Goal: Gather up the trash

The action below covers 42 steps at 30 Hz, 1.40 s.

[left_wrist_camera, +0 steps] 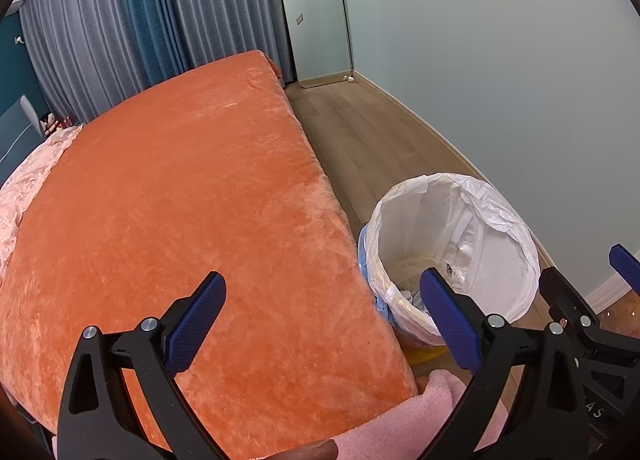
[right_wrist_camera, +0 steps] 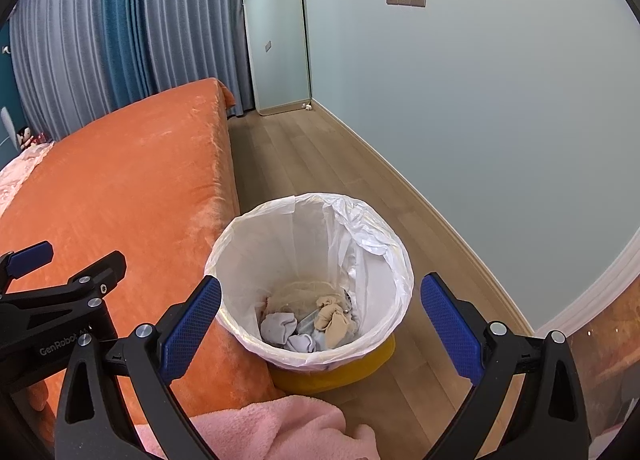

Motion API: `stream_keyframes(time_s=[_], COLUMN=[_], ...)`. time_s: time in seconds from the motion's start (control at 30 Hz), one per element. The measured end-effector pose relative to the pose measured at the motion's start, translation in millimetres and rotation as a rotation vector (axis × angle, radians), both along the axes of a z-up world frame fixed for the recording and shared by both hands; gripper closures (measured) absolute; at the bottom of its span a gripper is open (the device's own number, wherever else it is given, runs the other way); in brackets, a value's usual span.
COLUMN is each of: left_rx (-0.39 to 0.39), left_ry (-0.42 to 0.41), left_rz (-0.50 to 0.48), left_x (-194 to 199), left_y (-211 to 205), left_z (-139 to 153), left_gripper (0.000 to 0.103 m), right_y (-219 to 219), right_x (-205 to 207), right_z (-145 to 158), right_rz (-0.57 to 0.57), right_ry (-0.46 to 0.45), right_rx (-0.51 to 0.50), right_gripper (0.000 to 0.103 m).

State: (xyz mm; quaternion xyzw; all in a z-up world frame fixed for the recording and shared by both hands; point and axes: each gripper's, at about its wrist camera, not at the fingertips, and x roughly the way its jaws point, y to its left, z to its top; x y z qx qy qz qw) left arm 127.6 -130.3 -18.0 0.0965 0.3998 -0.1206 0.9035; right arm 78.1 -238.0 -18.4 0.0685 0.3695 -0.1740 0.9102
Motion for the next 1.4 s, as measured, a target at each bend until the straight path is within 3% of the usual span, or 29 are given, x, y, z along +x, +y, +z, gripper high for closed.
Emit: stream_keyframes(time_s=[1.4], left_rx=[0.004], left_ry=[-0.006], left_rz=[0.047], left_x=[-1.6], left_y=[3.2], left_z=[-1.8], left_gripper=[0.010], right_y=[0.3], right_x=[-5.4], right_z=[-6.0], right_rz=[0.004], right_ry=[0.006], right_rx=[-0.001], right_gripper=[0.007])
